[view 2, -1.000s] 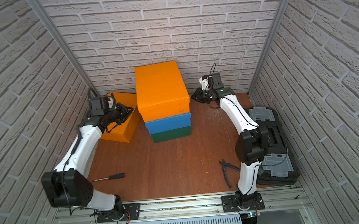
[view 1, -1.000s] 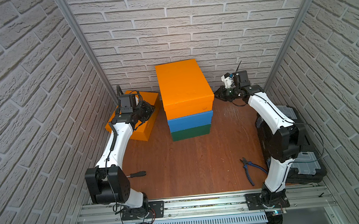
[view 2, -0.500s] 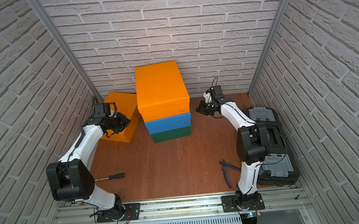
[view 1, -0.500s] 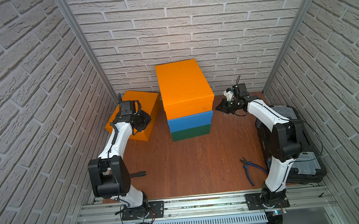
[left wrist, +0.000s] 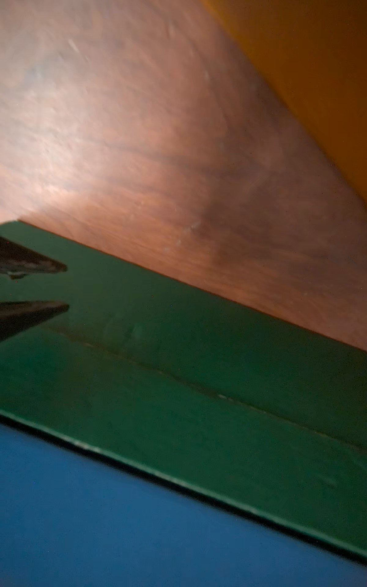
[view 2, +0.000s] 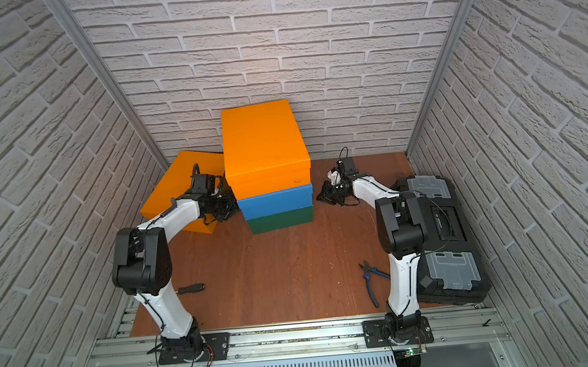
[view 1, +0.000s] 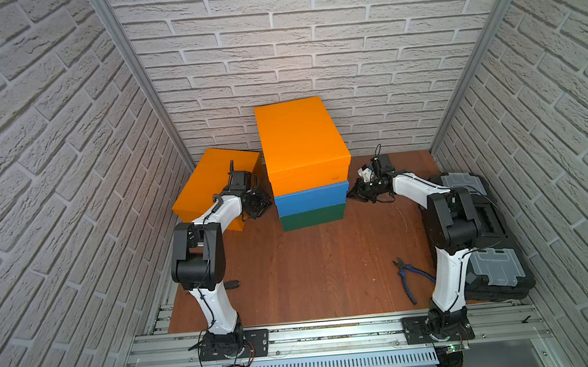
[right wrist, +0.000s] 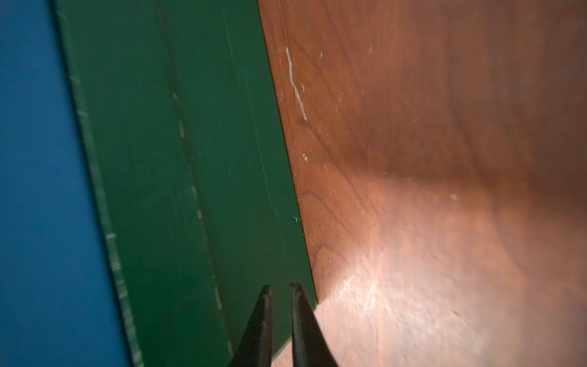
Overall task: Stack the shoeboxes
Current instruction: Move the shoeboxes to the center of the board.
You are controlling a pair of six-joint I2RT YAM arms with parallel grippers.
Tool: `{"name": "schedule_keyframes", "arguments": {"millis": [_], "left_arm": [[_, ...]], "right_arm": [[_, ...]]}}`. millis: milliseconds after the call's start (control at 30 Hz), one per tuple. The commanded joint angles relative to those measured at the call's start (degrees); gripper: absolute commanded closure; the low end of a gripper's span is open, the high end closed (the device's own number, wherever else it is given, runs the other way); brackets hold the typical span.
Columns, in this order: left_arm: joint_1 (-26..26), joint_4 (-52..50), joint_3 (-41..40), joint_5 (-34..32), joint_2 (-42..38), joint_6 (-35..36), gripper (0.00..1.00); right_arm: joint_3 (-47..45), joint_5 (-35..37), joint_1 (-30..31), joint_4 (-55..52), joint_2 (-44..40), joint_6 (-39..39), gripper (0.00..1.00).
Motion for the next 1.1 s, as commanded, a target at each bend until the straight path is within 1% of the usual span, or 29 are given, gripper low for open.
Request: {"name": "schedule_keyframes", "arguments": {"millis": [0,100,233,500,633,767,933,1000,1067], "left_arm": [[-1.0,4.3,-1.1,1.1,3.0,-2.5,0.82],[-2.0,7.4,-2.4,1.8,4.4,-4.3,0.82],[-3.9,8.4,-2.2,2.4,6.2,-5.4,0.82],[-8.4,8.2,0.9,2.1,7.8,-5.9,0.82],[-10.7,7.9,2.4,1.7,8.4,-6.2,0.82],[-12.8,8.5,3.4,1.7,9.4,-6.8,0.82],[-14.9,8.2,5.1,1.9,11.0,-7.2,0.82],[-15.0,8.0,5.4,1.7,11.1,-7.4,0.83],[-14.6,7.5,5.6,0.9,10.1,-7.1,0.83]], "right_arm": [[-2.2,-2.8,0.7,5.8,-0.2,2.6,0.85],[-4.3,-5.3,0.7,9.5,0.0,4.7,0.85],[-7.6,-7.5,0.9,13.3,-0.5,7.0,0.86],[-13.9,-6.4,0.7,13.1,-7.4,5.6,0.86],[-16.6,-6.5,-0.4,13.2,-10.0,5.3,0.86],[-19.9,-7.3,-3.8,12.5,-13.5,4.1,0.87],[-22.3,-6.2,-10.1,5.9,-17.7,-0.9,0.87],[-22.5,-3.6,-11.8,2.3,-19.7,-3.4,0.87],[-22.5,1.2,-12.5,-1.2,-22.7,-5.8,0.87]]}}
